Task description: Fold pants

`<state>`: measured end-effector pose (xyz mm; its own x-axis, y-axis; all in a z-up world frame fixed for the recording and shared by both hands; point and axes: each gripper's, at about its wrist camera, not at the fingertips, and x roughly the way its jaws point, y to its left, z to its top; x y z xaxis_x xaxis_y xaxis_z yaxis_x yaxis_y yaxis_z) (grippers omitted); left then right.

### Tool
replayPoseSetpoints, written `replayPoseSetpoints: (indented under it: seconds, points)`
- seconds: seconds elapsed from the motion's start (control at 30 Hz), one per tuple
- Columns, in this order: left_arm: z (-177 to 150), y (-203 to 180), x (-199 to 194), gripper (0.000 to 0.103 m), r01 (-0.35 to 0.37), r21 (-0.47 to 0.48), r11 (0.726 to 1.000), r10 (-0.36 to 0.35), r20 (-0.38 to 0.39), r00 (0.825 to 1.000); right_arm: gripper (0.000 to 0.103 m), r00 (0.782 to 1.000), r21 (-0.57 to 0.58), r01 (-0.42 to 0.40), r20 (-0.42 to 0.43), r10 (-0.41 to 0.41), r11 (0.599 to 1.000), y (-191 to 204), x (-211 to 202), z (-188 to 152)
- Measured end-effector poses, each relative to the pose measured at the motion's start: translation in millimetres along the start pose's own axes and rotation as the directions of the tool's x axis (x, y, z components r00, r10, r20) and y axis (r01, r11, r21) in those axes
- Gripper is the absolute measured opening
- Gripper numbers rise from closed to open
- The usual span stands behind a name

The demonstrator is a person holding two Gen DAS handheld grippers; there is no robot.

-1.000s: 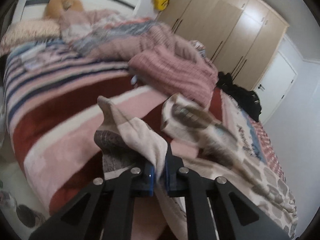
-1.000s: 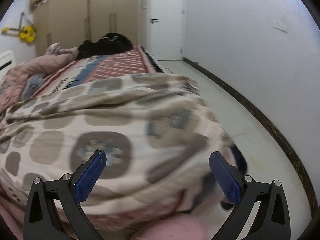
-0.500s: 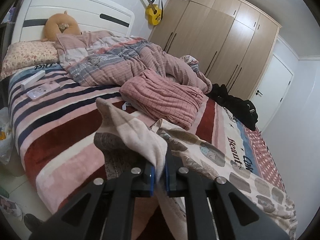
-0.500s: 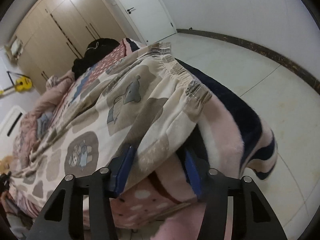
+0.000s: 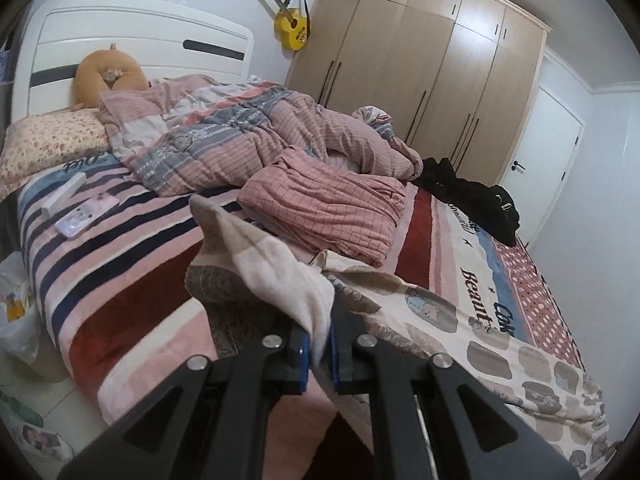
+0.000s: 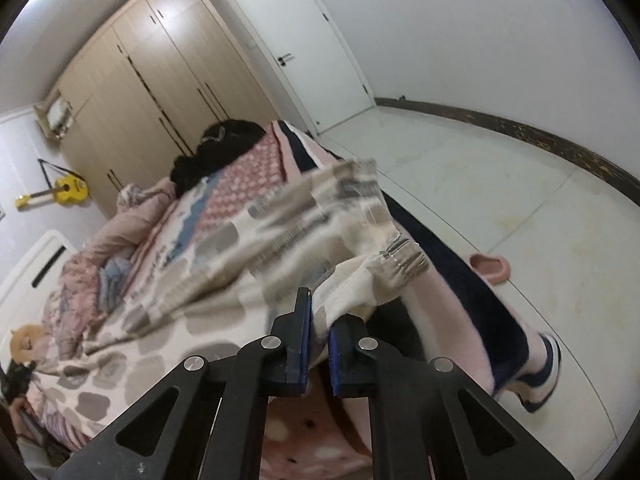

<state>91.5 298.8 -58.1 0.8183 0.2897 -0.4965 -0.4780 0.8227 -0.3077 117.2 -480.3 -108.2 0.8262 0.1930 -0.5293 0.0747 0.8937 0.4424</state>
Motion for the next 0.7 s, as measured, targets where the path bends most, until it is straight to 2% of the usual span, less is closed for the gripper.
replayPoseSetpoints:
  seconds: [0.13, 0.27, 0.53, 0.7]
  points:
    - [13.6, -6.1, 7.2, 0.005, 0.024, 0.041, 0.999, -0.023, -0.034, 0.999, 0.002, 1.000, -0.062, 0.006, -0.005, -0.006, 0.998, 16.9, 6.4, 24.4]
    - [30.7, -12.1, 27.5, 0.005, 0.043, 0.066, 0.997, -0.036, -0.108, 0.993, 0.002, 1.000, -0.095, 0.001, 0.005, -0.001, 0.995, 33.7, 15.1, 55.6]
    - [51.5, -32.8, 86.0, 0.005, 0.013, 0.139, 0.990, 0.019, -0.227, 0.974, 0.002, 0.998, -0.137, 0.056, -0.009, -0.057, 0.989, 51.8, 66.0, 118.3]
    - [64.7, -50.9, 135.0, 0.005, -0.008, 0.188, 0.982, 0.067, -0.310, 0.948, 0.002, 0.994, -0.184, 0.101, -0.016, -0.105, 0.978, 67.2, 107.0, 148.5]
